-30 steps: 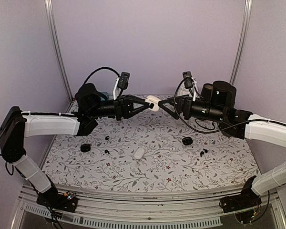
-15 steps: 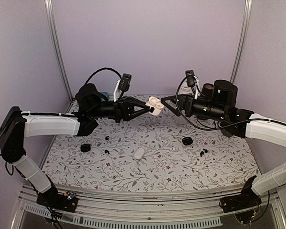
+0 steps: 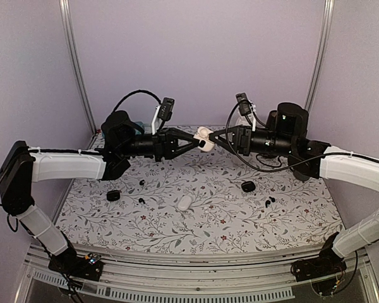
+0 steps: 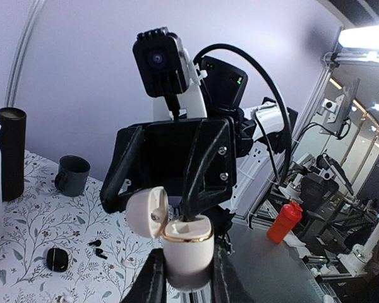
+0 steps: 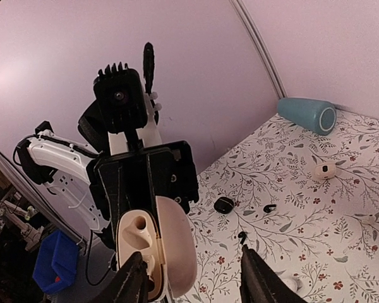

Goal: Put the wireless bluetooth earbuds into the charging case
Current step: Open the charging case, then pass from the right arm to the left

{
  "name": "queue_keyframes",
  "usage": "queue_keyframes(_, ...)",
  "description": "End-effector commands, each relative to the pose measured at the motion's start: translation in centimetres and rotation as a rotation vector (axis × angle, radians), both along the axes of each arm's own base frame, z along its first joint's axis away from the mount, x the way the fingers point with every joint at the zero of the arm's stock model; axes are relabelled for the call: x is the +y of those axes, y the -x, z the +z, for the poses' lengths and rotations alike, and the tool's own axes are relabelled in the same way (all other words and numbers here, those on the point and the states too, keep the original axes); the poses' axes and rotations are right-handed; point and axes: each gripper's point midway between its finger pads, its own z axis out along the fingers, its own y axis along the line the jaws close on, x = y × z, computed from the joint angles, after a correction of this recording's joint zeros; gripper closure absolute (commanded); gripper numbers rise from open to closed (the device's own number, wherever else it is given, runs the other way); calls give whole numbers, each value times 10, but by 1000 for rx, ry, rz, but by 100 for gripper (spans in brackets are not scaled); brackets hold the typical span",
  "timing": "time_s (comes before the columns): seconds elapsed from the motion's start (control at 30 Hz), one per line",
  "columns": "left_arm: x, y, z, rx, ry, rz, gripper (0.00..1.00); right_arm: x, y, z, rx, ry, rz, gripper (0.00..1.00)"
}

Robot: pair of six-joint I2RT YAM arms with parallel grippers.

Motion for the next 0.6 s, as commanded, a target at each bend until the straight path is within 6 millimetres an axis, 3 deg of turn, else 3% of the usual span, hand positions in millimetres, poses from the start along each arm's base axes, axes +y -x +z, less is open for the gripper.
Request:
queue_keyframes(0.0,-3,1,13,-38,25,-2,100,4,1,17,-14,-36,32,54)
queue_keyframes(0.37,-4,-1,14,-41,26,3,100,9,5,22,8,-64,77,92)
queue_keyframes(0.57,-4,-1,12,-36,20,1,100,7,6,25,-4,-65,73,96)
